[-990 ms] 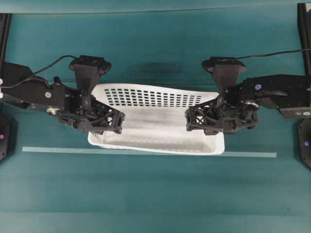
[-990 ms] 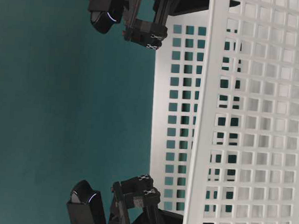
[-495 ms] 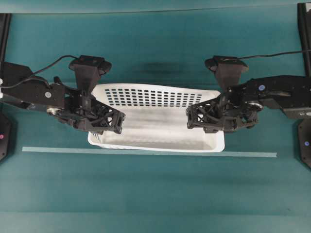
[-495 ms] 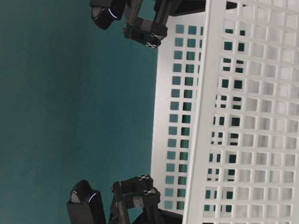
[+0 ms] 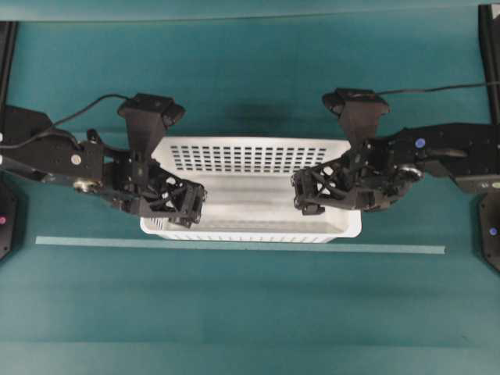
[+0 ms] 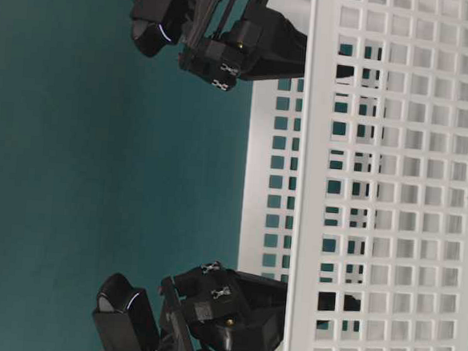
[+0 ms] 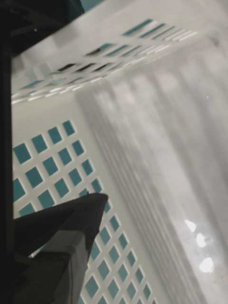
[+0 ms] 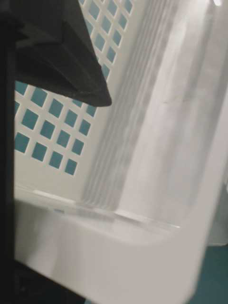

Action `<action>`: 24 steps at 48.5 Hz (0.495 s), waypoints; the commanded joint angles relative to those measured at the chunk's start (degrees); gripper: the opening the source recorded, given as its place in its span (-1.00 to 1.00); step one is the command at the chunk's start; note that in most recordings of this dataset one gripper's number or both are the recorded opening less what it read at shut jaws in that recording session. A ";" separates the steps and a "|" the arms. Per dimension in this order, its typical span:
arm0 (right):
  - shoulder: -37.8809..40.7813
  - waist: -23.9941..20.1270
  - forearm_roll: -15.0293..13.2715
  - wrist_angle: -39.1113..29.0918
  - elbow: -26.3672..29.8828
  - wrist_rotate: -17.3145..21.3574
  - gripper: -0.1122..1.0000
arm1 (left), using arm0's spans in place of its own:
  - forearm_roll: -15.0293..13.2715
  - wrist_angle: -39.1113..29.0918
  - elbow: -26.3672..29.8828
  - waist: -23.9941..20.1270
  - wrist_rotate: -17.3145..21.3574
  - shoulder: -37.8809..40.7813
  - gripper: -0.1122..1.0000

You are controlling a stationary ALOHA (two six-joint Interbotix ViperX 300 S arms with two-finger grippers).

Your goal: Lift the white basket with both hands.

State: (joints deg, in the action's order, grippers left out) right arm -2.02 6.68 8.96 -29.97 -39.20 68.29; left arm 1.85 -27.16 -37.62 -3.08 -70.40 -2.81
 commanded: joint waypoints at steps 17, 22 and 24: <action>-4.39 0.62 0.53 0.62 -4.57 0.26 0.92 | 0.18 0.70 -3.25 0.26 0.00 -5.89 0.80; -5.98 0.70 0.44 0.18 -4.75 0.18 0.92 | 0.09 0.70 -3.69 0.53 0.00 -8.09 0.80; -6.68 0.70 0.53 0.18 -4.75 0.18 0.92 | 0.18 0.70 -3.87 0.70 0.00 -8.88 0.80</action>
State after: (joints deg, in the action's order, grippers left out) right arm -8.44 7.38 9.32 -29.79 -44.38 68.64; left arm 1.85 -26.81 -41.75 -2.72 -70.49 -10.46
